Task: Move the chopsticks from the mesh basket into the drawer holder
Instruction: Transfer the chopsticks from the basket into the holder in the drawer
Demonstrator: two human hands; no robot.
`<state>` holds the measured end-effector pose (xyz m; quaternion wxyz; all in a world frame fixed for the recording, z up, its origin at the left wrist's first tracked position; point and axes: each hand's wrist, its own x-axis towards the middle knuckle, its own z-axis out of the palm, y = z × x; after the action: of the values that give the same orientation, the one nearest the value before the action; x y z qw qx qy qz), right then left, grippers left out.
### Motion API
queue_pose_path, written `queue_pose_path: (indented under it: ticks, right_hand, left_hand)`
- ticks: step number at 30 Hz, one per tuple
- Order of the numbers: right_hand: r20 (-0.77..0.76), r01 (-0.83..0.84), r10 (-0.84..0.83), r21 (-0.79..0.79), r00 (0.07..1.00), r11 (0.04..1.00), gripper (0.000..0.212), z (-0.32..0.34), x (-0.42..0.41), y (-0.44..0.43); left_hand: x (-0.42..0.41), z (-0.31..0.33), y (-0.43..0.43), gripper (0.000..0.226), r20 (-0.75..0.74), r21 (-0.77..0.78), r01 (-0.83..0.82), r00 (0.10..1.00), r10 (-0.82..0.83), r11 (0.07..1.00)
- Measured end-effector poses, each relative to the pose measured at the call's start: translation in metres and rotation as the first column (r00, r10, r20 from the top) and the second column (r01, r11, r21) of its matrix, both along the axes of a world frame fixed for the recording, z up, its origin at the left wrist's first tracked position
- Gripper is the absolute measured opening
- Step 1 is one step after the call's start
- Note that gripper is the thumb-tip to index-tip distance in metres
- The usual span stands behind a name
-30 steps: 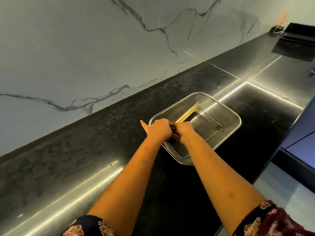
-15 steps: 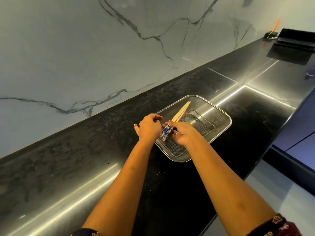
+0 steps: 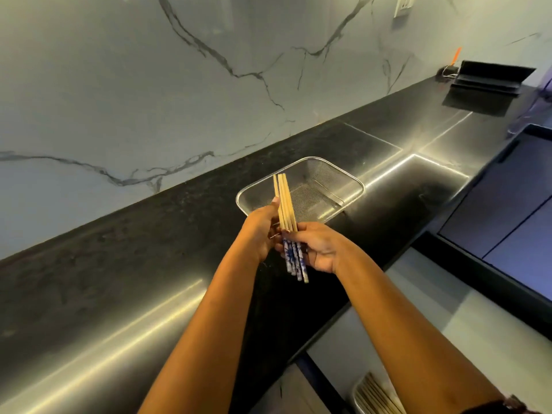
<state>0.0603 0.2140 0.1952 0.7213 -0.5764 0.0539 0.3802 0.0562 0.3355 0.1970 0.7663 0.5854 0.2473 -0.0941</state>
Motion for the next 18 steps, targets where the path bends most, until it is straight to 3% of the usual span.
queue_pose_path:
  ticks: [3, 7, 11, 13, 15, 18]
  right_hand:
    - [0.036, -0.141, 0.142, -0.046, 0.989, 0.989, 0.015, 0.002, -0.037, -0.028]
    - [0.067, -0.214, 0.223, -0.112, 0.973, 0.970, 0.014, -0.002, -0.083, -0.063]
    - [0.087, -0.031, 0.033, -0.024, 0.996, 0.999, 0.024, -0.021, -0.130, -0.096]
    - [0.025, 0.108, -0.110, 0.079, 0.994, 0.991, 0.031, -0.034, -0.154, -0.113]
    - [-0.092, 0.302, -0.289, 0.190, 0.953, 0.934, 0.046, -0.047, -0.174, -0.127]
    - [-0.158, 0.598, -0.577, 0.246, 0.801, 0.763, 0.056, -0.060, -0.191, -0.138]
  left_hand:
    - [-0.032, -0.002, -0.021, 0.027, 0.014, -0.135, 0.033, 0.999, -0.031, 0.990]
    - [-0.074, -0.010, -0.052, 0.016, 0.079, -0.359, -0.049, 0.993, 0.083, 0.932]
    - [-0.109, -0.019, -0.081, 0.017, 0.100, -0.453, -0.136, 0.974, 0.202, 0.881]
    - [-0.123, -0.024, -0.092, 0.017, 0.103, -0.483, -0.186, 0.958, 0.266, 0.856]
    - [-0.134, -0.028, -0.103, 0.015, 0.112, -0.501, -0.224, 0.941, 0.319, 0.836]
    - [-0.149, -0.035, -0.123, 0.015, 0.139, -0.493, -0.254, 0.921, 0.363, 0.832]
